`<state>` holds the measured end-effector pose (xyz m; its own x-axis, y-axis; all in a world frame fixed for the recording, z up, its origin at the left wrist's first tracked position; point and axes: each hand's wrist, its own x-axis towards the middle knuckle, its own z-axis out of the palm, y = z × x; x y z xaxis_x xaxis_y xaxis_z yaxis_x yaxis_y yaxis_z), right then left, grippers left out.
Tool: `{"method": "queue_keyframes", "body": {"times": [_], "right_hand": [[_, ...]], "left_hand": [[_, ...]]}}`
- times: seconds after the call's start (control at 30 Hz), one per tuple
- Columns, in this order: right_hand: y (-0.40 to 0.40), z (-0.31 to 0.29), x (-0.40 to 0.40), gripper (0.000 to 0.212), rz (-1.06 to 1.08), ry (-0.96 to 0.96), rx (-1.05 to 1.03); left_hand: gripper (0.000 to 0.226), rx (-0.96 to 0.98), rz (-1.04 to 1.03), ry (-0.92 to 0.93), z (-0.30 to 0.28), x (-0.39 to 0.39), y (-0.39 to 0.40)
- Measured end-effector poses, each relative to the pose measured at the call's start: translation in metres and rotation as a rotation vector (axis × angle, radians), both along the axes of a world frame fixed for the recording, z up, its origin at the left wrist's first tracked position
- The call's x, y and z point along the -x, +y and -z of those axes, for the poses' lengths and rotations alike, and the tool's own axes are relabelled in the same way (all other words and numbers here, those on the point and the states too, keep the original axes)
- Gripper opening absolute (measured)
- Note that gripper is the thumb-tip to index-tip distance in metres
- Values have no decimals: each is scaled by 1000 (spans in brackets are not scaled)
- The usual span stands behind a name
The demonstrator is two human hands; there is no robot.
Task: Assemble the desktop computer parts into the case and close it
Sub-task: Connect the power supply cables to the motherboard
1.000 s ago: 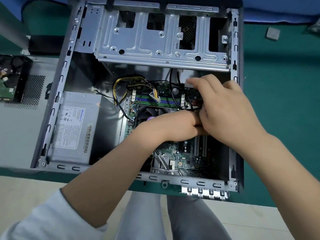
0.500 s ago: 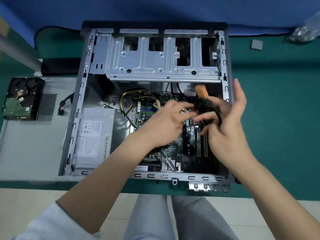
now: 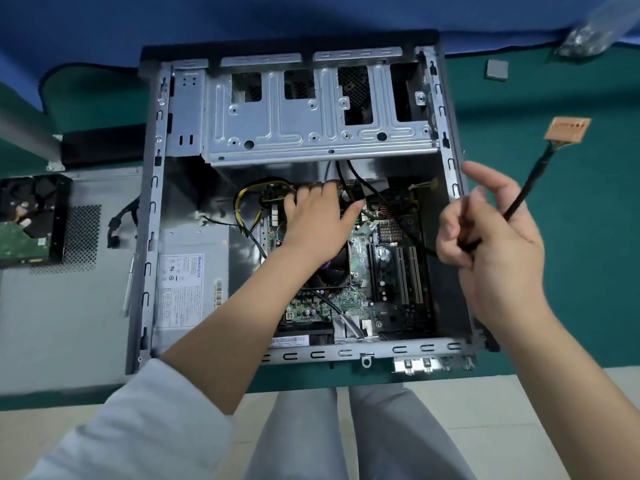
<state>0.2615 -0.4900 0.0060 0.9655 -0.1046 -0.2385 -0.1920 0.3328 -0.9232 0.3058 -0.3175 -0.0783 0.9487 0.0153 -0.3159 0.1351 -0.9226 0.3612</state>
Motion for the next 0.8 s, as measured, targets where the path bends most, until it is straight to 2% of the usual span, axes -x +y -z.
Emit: {"method": "queue_keyframes", "body": {"times": [0.13,0.23,0.3,0.4,0.5,0.57,0.67,0.7,0.8], "right_hand": [[7,-2,2,22,-7,52,-15],[9,-3,3,22,16,55,-15],[9,-4,3,21,53,54,-15],[12,-3,5,15,80,30,-50],[17,-1,11,25,22,52,-128],[19,0,16,30,17,62,-163],[18,-6,18,36,56,67,-214],[16,-9,16,37,66,66,-217],[6,-13,11,37,78,63,-188]], "left_hand": [[50,40,10,-55,0,5,0],[40,80,109,-70,1,9,3],[33,32,152,-72,1,10,2],[37,-68,138,-72,0,10,-2],[37,-35,121,-66,-2,10,-2],[35,34,116,-145,-9,9,-2],[28,163,133,-369,-22,8,-12],[28,208,161,-378,-24,7,-18],[37,266,235,-156,-24,3,-39]]}}
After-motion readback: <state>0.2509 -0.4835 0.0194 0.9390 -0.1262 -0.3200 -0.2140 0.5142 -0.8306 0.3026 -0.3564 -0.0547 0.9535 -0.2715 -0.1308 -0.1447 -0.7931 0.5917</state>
